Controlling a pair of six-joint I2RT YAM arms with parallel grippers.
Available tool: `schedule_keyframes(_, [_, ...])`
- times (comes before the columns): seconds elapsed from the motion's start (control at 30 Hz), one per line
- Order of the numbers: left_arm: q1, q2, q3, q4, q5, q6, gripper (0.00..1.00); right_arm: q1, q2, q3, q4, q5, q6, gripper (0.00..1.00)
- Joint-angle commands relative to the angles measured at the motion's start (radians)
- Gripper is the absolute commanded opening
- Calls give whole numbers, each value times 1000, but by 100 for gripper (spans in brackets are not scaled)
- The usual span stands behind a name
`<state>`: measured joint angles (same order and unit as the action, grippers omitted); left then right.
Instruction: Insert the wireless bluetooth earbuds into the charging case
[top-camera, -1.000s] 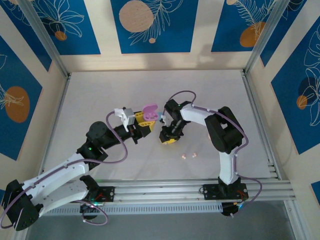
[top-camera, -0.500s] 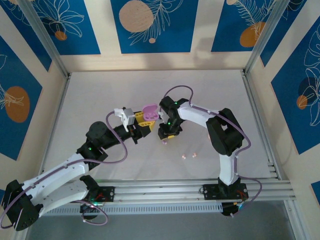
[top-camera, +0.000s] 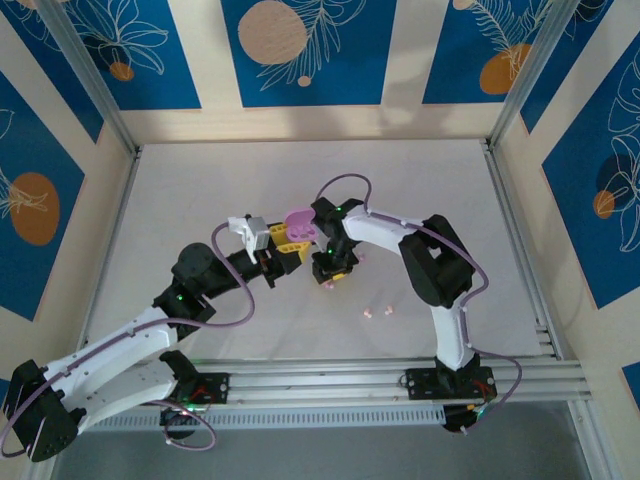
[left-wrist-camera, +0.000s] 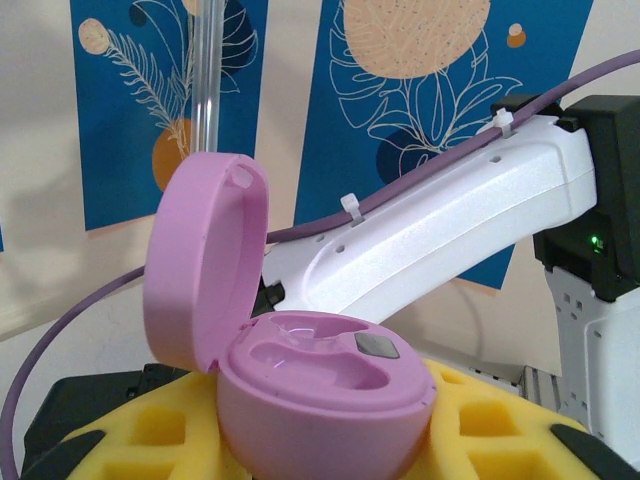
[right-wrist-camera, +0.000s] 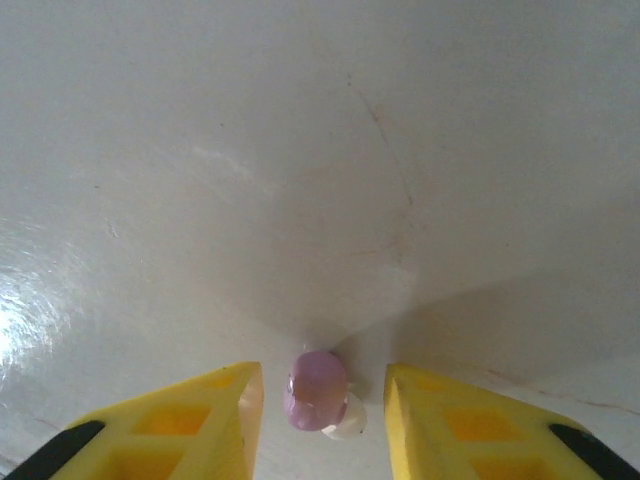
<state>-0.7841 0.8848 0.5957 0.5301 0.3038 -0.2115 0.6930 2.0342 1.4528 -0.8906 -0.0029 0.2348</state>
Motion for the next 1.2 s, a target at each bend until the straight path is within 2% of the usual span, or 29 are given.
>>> schedule_keyframes(0.0, [-9, -19, 15, 11, -15, -15, 22, 12, 20, 35, -36, 0, -15, 37])
schedule_keyframes(0.63, [-10, -2, 19, 19, -12, -20, 22, 22, 44, 31, -42, 2, -10, 26])
schedule_keyframes(0.83, [-10, 0, 19, 21, -12, -20, 22, 9, -18, 13, -31, -47, 15, 21])
schedule_keyframes(0.9, [-10, -2, 18, 21, -12, -19, 22, -14, -73, -16, 5, -117, 35, 21])
schedule_keyframes(1.0, [-10, -9, 15, 13, -17, -10, 22, -77, -185, -94, 102, -301, 89, 21])
schedule_keyframes(1.17, [-9, -29, 16, -20, -26, 25, 22, -213, -359, -237, 300, -712, 197, 22])
